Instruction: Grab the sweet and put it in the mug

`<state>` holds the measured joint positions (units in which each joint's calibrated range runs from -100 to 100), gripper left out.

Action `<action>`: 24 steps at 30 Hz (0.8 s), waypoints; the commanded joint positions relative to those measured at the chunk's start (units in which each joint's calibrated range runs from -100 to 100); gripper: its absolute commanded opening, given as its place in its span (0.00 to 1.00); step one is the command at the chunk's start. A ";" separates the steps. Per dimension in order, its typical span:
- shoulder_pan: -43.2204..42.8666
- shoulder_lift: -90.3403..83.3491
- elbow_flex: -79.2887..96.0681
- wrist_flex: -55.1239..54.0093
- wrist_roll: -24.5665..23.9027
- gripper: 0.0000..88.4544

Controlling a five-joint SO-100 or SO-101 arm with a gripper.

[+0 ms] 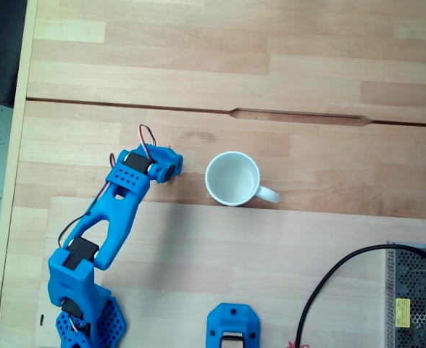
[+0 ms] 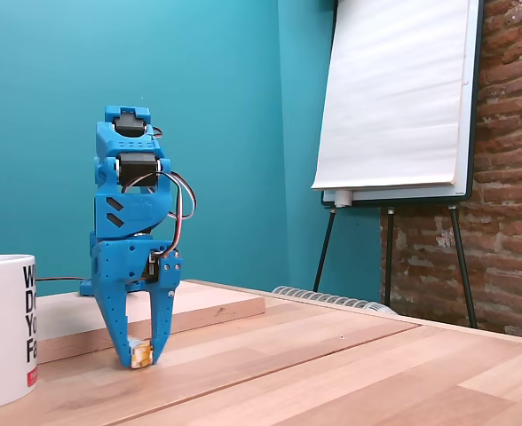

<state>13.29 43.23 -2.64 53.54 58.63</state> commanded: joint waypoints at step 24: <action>3.84 -32.05 -17.16 0.49 -9.18 0.03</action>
<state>14.48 19.16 -16.09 54.19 51.31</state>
